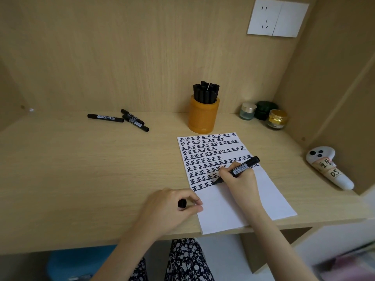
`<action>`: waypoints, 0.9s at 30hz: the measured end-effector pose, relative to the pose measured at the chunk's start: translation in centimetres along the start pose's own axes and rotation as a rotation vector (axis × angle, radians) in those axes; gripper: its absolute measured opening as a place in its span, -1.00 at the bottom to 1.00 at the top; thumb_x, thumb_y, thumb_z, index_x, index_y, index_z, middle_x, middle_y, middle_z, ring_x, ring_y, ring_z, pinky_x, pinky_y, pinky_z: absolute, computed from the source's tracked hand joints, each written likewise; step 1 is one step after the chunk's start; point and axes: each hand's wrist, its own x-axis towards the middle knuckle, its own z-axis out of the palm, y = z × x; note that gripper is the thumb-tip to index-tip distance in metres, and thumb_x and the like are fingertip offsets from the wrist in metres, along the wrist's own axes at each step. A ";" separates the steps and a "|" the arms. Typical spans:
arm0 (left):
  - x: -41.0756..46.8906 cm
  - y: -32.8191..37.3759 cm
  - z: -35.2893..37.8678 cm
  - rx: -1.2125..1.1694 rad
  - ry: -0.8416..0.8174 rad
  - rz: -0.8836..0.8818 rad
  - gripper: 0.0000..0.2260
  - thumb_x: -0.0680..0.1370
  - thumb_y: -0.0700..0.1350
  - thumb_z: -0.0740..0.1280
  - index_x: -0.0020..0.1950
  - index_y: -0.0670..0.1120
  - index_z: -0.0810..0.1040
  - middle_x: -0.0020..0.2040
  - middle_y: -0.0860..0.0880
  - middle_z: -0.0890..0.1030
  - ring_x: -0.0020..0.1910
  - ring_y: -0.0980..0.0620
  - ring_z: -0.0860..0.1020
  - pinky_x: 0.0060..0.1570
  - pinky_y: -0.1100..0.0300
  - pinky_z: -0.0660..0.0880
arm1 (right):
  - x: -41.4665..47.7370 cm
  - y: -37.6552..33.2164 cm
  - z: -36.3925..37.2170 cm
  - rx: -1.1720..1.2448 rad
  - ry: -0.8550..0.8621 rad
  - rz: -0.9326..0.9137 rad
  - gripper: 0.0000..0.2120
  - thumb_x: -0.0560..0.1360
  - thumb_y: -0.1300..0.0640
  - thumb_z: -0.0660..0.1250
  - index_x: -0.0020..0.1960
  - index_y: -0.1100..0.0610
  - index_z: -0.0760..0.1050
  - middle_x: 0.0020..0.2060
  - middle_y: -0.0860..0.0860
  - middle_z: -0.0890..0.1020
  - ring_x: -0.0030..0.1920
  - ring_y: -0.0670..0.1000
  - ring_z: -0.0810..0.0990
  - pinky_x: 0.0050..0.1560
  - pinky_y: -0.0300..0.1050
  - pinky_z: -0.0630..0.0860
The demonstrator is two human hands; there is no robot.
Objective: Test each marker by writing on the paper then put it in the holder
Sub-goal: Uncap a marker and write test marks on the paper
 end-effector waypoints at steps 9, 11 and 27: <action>-0.1 0.1 -0.1 -0.012 -0.007 -0.002 -0.84 0.45 0.22 0.33 -0.04 0.23 0.59 -0.16 0.27 0.66 -0.55 0.12 0.36 -0.44 0.41 0.32 | -0.1 0.1 -0.1 0.017 0.000 0.010 -0.72 0.44 0.23 0.36 -0.30 0.39 0.37 -0.48 0.03 0.36 -0.44 -0.07 0.26 -0.47 -0.25 0.20; -0.1 -0.1 0.0 -0.003 -0.007 -0.003 -0.83 0.44 0.24 0.32 -0.04 0.24 0.58 -0.18 0.22 0.67 -0.55 0.12 0.35 -0.44 0.42 0.30 | -0.1 0.1 -0.1 0.005 -0.011 0.000 -0.73 0.44 0.24 0.37 -0.30 0.39 0.39 -0.48 0.04 0.37 -0.45 -0.07 0.26 -0.47 -0.26 0.20; 0.2 -0.6 0.5 0.004 0.013 0.018 -0.82 0.43 0.27 0.30 -0.05 0.27 0.56 -0.14 0.15 0.68 -0.47 -0.02 0.47 -0.32 0.26 0.48 | -0.1 0.0 -0.1 -0.034 0.079 -0.007 -0.69 0.43 0.29 0.32 -0.39 0.18 0.25 -0.55 -0.05 0.26 -0.50 -0.10 0.18 -0.52 -0.28 0.15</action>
